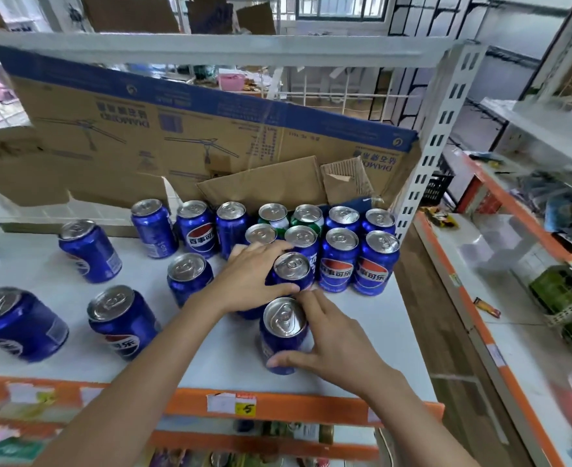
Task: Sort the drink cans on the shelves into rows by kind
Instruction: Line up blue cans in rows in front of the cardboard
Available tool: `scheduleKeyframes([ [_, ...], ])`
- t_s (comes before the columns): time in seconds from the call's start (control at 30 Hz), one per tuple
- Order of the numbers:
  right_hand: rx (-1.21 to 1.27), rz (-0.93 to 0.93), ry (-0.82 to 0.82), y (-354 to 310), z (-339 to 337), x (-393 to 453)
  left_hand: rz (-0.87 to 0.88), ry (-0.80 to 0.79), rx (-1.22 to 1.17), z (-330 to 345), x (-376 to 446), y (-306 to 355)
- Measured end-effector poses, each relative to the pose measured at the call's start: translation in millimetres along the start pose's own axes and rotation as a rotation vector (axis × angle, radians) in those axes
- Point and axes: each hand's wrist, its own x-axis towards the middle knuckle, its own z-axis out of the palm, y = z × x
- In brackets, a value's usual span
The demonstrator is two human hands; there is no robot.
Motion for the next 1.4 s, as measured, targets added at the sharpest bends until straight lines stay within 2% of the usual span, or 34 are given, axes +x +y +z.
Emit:
scheduleKeyframes([
  [0.13, 0.116, 0.031, 0.036, 11.9, 3.1, 2.6, -0.035, -0.019, 0.022, 1.2, 7.9, 0.1],
  [0.27, 0.118, 0.094, 0.072, 37.9, -16.7, 1.2, -0.051, 0.005, -0.021, 2.9, 5.5, -0.3],
  [0.57, 0.137, 0.356, 0.076, 99.4, -70.3, -3.6, -0.078, -0.032, -0.082, -5.6, 9.1, 6.7],
  [0.77, 0.070, 0.330, 0.055, 101.9, -69.9, -1.9, -0.075, 0.096, -0.112, 2.1, 9.1, 24.2],
  [0.97, 0.038, 0.326, -0.032, 97.9, -75.6, -5.3, 0.041, -0.136, -0.217, 5.4, 19.1, 39.6],
  [1.03, 0.039, 0.366, 0.017, 91.8, -72.3, -4.1, 0.094, -0.221, -0.182, 1.8, 26.6, 45.9],
  [1.1, -0.033, 0.442, 0.119, 85.3, -64.6, -1.8, 0.118, -0.240, -0.146, -0.9, 32.3, 49.6],
  [1.2, -0.101, 0.487, 0.256, 83.2, -58.1, -1.2, 0.070, -0.187, -0.109, 3.0, 31.9, 54.4],
  [1.4, -0.042, 0.375, 0.216, 94.5, -66.3, -10.1, -0.048, -0.030, -0.114, 18.2, 29.5, 57.7],
])
